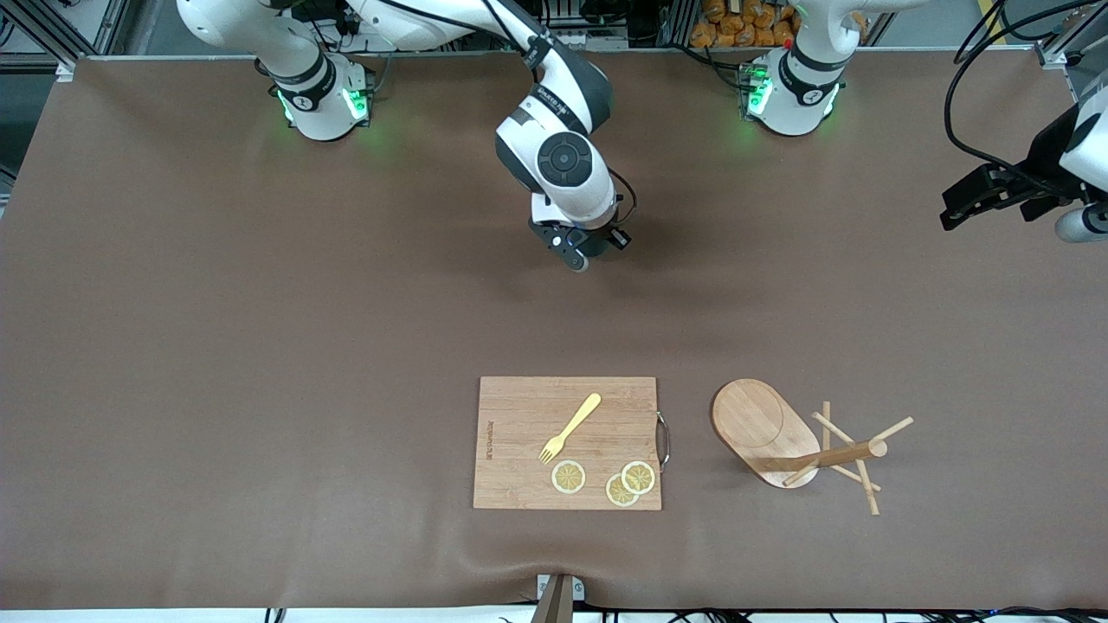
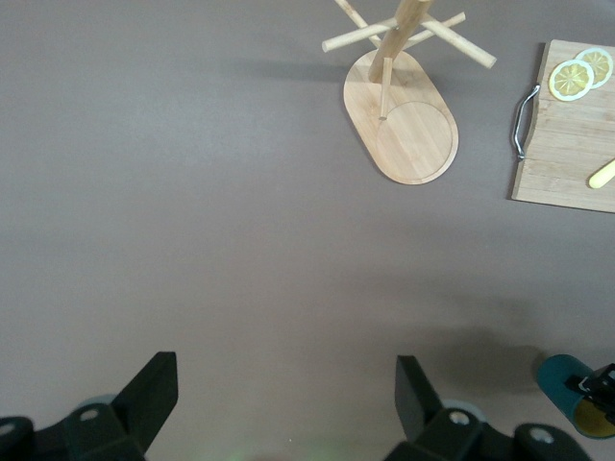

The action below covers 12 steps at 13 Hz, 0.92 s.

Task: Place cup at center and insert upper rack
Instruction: 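Carry the mug to the table center while the left gripper approaches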

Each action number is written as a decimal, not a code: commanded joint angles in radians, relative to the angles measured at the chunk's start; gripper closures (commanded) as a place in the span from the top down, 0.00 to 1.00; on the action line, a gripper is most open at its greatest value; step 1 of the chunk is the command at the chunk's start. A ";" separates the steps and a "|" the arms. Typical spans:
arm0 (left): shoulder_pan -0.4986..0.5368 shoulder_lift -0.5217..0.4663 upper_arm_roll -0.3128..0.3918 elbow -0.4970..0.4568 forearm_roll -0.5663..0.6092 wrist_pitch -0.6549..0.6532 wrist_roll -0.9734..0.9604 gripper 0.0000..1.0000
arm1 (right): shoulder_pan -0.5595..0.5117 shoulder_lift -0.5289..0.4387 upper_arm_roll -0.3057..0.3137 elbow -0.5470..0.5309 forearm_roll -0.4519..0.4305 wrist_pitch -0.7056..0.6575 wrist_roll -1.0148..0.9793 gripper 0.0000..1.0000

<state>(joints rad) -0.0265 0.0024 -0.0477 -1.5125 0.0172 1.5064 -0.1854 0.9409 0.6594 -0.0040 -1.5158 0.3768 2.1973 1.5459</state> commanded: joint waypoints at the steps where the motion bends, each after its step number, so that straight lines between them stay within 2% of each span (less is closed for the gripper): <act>1: 0.000 0.002 -0.003 0.009 0.012 -0.012 0.000 1.00 | 0.018 0.028 -0.014 0.032 0.010 0.037 0.010 0.00; 4: 0.002 -0.009 -0.006 0.011 0.012 -0.012 0.006 1.00 | 0.027 0.049 -0.014 0.031 0.010 0.051 0.011 0.00; 6: 0.002 -0.010 -0.011 0.011 0.000 -0.012 0.006 1.00 | 0.029 0.052 -0.014 0.031 0.010 0.053 0.013 0.07; 8: -0.009 -0.009 -0.012 0.011 -0.003 -0.012 0.001 1.00 | 0.027 0.054 -0.014 0.029 0.022 0.062 0.014 0.32; 9: -0.010 -0.007 -0.038 0.009 -0.003 -0.012 -0.006 1.00 | 0.027 0.054 -0.014 0.028 0.022 0.064 0.014 0.45; 10: -0.010 -0.004 -0.059 0.009 -0.003 -0.011 -0.008 1.00 | 0.027 0.054 -0.014 0.028 0.022 0.064 0.014 0.83; 11: -0.015 0.004 -0.075 0.009 -0.005 -0.008 -0.012 1.00 | 0.029 0.052 -0.014 0.028 0.019 0.065 0.016 1.00; 12: -0.021 0.005 -0.096 0.009 -0.005 -0.008 -0.014 1.00 | 0.027 0.052 -0.014 0.029 0.013 0.064 0.016 1.00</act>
<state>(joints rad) -0.0396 0.0040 -0.1149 -1.5099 0.0153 1.5064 -0.1887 0.9532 0.6979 -0.0046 -1.5130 0.3769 2.2624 1.5476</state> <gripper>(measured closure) 0.000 0.471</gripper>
